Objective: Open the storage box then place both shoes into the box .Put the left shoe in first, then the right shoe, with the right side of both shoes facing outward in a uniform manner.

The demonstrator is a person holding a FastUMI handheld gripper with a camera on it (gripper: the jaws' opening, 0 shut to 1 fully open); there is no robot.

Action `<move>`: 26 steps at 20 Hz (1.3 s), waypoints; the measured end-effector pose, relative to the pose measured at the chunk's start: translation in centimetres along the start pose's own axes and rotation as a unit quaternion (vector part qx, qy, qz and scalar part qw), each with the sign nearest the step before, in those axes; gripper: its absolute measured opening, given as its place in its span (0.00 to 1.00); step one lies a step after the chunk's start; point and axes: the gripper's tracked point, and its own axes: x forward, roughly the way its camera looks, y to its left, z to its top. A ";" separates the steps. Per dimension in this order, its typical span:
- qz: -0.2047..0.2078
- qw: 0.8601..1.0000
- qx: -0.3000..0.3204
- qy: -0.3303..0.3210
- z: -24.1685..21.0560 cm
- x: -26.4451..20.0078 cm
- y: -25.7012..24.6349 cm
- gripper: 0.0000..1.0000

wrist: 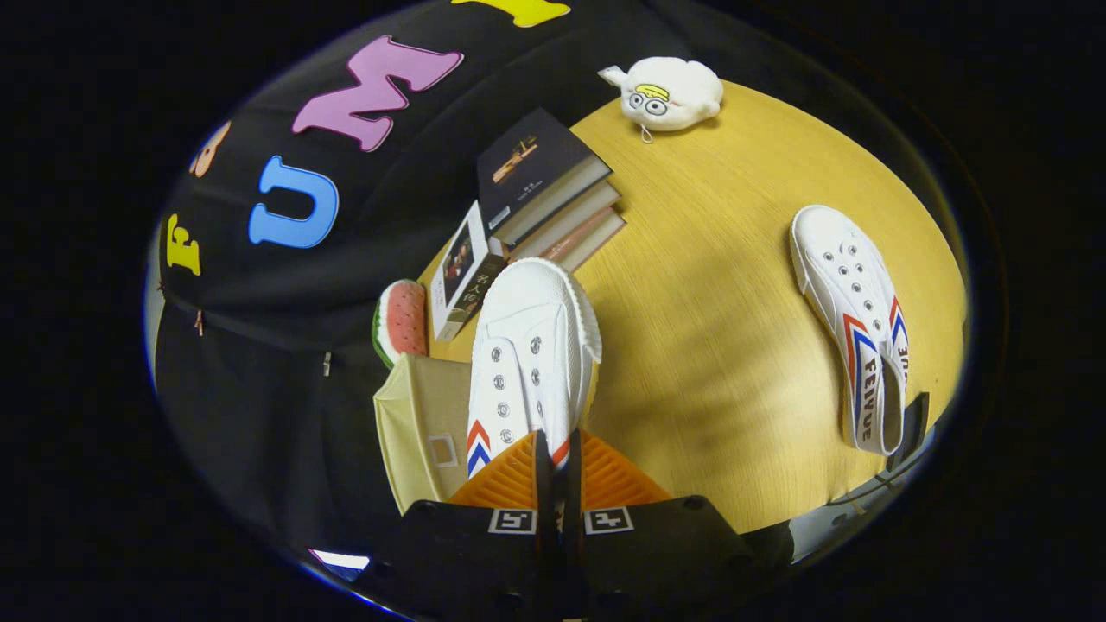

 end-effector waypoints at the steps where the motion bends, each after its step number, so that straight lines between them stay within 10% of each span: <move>1: 0.007 1.000 -0.002 -0.008 0.3 -0.7 1.2 0.06; 9: 0.081 0.996 -0.014 -0.030 -0.9 -4.6 11.7 0.05; 17: 0.119 0.992 -0.041 0.022 -8.5 1.9 20.1 0.05; 26: 0.052 0.988 -0.118 0.081 -15.1 11.8 20.5 0.05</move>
